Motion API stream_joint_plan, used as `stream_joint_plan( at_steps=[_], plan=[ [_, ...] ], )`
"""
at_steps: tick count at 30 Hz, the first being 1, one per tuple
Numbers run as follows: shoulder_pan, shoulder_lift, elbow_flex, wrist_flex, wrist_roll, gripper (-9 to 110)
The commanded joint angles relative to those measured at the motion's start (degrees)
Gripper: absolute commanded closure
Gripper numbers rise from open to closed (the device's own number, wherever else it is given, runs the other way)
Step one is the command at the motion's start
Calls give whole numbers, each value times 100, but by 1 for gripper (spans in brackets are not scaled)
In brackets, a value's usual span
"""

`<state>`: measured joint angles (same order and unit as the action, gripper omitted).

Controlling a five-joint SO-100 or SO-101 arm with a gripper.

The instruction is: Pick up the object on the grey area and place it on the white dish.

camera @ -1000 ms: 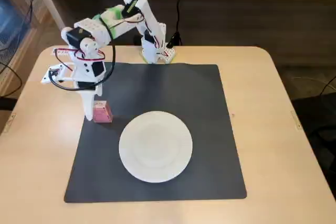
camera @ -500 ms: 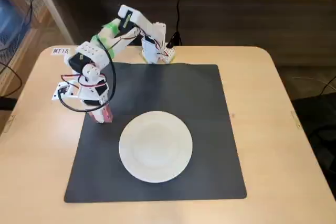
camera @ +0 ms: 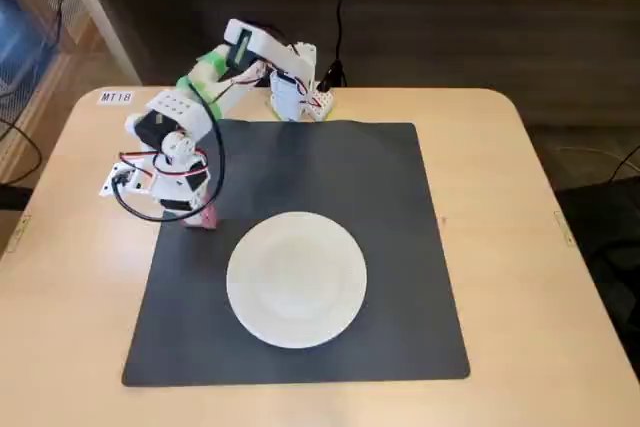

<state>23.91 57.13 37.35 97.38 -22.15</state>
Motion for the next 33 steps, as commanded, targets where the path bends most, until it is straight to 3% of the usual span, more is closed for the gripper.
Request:
stream_joint_plan(
  at_steps=[1,9,33],
  plan=[
    [-1020,606,-1055,-35,141,101],
    [-2593,-598,-2162,-88,940,101],
    [-2637,-1731,-2215,-62,686,101]
  ],
)
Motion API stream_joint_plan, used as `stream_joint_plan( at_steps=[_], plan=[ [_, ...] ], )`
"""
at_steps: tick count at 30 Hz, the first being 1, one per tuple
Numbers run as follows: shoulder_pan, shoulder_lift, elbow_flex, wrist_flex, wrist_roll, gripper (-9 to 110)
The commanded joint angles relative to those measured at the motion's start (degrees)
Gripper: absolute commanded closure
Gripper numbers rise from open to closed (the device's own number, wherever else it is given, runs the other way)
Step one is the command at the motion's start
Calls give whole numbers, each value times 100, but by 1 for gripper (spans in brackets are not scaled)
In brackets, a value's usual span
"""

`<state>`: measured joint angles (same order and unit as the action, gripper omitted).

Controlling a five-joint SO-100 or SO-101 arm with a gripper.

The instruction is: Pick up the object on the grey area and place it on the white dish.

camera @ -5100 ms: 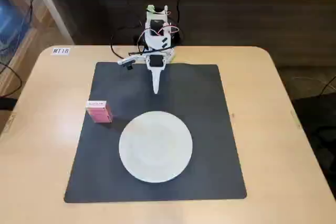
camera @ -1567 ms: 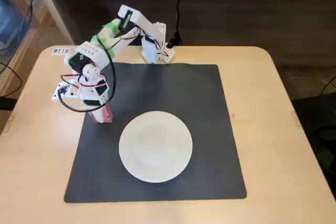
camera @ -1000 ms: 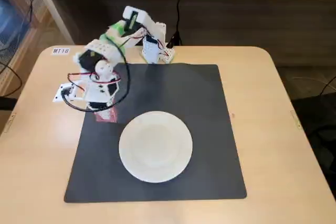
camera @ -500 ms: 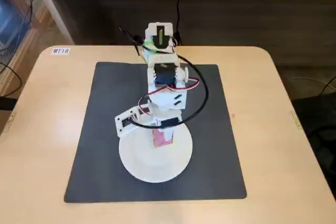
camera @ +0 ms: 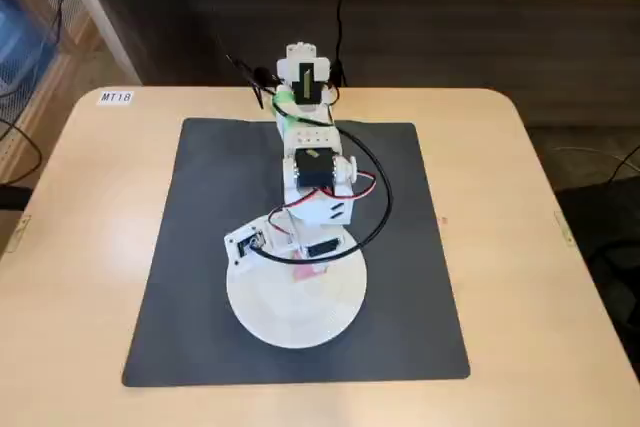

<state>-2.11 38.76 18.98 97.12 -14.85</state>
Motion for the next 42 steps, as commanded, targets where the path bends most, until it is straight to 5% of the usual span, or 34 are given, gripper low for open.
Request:
stream_joint_plan(
  at_steps=[1,12,42],
  plan=[
    [-26,88,-378,-35,-44,101],
    [18,-26,-448,-53,-26,101],
    [0,-79,-448,-26,-18,75]
  ],
)
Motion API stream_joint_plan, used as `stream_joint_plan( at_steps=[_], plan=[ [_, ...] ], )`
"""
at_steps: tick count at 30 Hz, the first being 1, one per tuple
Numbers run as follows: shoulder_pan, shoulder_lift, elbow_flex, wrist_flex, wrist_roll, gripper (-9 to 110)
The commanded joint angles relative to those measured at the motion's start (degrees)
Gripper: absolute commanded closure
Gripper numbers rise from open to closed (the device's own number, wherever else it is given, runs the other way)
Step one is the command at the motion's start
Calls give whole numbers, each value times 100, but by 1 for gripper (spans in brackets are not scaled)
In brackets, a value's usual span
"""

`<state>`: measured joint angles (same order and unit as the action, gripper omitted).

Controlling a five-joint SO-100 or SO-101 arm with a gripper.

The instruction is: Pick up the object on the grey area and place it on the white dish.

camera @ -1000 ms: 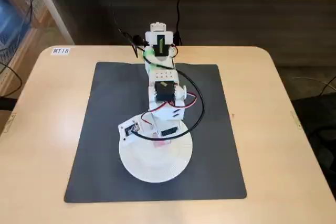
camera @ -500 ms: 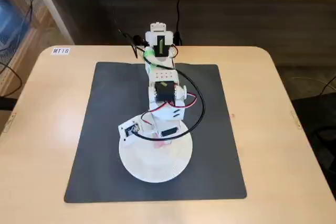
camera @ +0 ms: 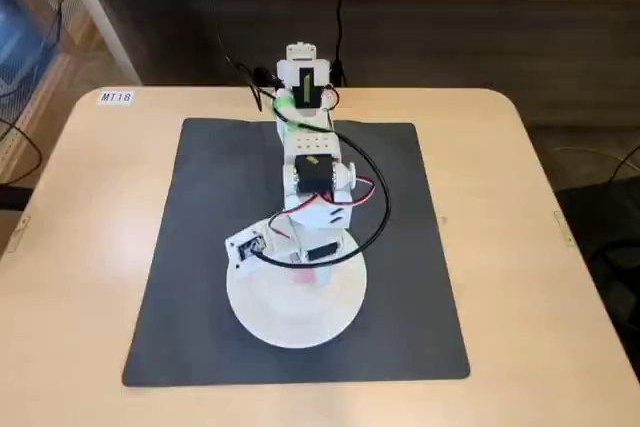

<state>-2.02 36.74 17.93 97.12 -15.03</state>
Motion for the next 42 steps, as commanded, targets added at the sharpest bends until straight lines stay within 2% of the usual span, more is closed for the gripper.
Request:
stream_joint_plan(
  at_steps=[1,15,33,39,42],
  plan=[
    [-9,123,-343,-26,0,74],
    [62,615,149,9,44,60],
    [123,2127,1723,9,97,55],
    [97,4377,2312,9,132,55],
    [167,5537,2637,9,483,63]
  ],
)
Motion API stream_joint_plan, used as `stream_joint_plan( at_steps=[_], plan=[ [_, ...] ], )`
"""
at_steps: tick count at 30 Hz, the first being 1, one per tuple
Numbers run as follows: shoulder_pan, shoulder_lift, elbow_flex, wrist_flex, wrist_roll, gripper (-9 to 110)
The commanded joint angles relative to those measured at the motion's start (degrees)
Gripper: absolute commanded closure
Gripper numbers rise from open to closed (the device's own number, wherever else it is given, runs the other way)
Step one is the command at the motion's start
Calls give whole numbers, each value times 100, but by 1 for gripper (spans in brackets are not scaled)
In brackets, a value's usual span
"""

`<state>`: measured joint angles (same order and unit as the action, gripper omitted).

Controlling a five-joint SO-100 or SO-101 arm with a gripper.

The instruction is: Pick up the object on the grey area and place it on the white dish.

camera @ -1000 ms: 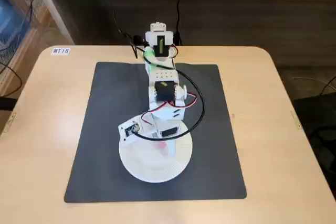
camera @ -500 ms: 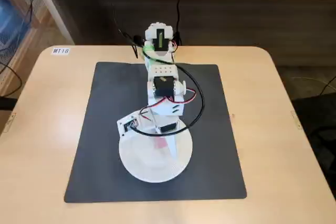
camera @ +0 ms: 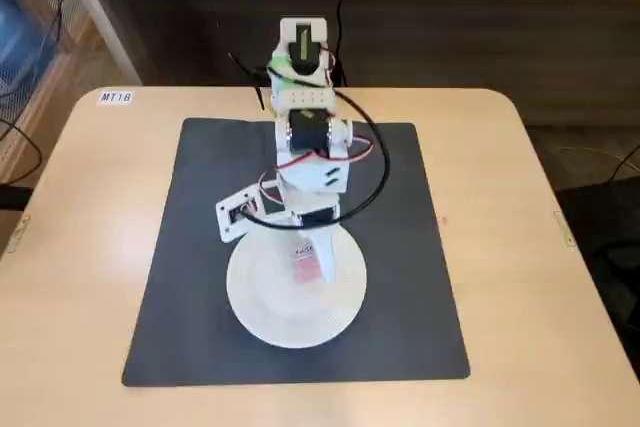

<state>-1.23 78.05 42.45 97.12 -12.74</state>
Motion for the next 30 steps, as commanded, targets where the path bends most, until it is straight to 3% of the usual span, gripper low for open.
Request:
stream_joint_plan(
  at_steps=[1,5,6,12,20,30],
  plan=[
    [132,1731,413,9,422,68],
    [229,2769,1441,-44,809,100],
    [237,2971,1740,-62,861,101],
    [492,5774,5361,-1907,1257,101],
    [791,8227,8763,-3507,1441,101],
    [835,9659,11426,-4438,1389,101]
  ],
)
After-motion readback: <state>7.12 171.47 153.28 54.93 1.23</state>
